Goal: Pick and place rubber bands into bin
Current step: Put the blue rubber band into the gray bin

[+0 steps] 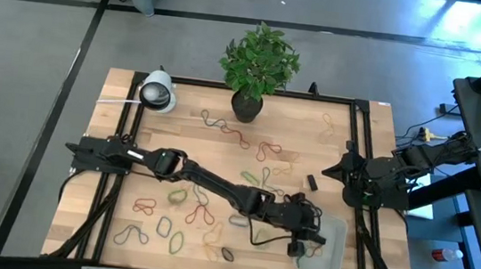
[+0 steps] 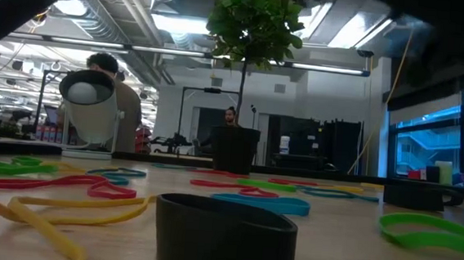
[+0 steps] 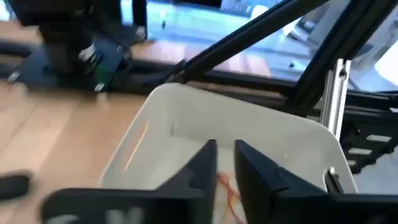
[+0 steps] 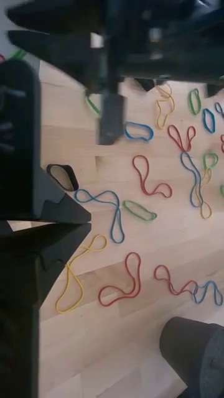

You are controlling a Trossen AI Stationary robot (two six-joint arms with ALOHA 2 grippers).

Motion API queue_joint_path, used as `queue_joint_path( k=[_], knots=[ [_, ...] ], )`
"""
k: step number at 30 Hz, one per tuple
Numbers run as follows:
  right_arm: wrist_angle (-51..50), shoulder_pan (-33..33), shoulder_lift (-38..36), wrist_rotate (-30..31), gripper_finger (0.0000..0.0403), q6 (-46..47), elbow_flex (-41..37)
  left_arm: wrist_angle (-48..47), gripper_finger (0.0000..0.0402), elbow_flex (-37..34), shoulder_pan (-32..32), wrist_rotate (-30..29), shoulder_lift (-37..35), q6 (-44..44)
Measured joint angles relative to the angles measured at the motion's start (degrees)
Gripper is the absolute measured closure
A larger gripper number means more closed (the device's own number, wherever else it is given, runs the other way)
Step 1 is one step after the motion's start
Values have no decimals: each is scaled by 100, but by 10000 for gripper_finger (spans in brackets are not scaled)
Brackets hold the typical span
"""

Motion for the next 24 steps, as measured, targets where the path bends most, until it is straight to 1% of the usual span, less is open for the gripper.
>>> queue_joint_path(
  k=[2, 5, 6, 9, 11, 13, 18, 21, 24],
  knots=[
    [9, 0, 2, 0, 387, 19, 0, -539, 390, 2, 19, -23, -199, -31],
    [20, -2, 2, 2, 387, 202, 0, -1333, 399, -75, 12, -344, -535, 73],
    [34, -2, 2, 2, 387, 235, 0, -1419, 400, -185, -7, -490, -675, 180],
    [117, 0, 60, 2, 387, 302, 0, -1499, 400, -859, -60, -975, -1189, 364],
    [165, -2, 154, 2, 387, 302, 0, -1305, 400, -1617, -68, -1024, -1597, 301],
    [270, -2, 313, 1, 387, 300, 0, -767, 400, -2582, -67, -1005, -2057, 175],
    [731, -116, 1037, 37, 375, 307, 0, 1860, 400, -5354, -56, -1036, -3508, -59],
    [1211, -318, 1686, -40, 354, 400, 0, 3019, 400, -6801, -62, -943, -4281, -160],
    [1719, -599, 2398, -356, 323, 536, 2, 3736, 400, -7896, -73, -890, -5030, -177]
  ],
)
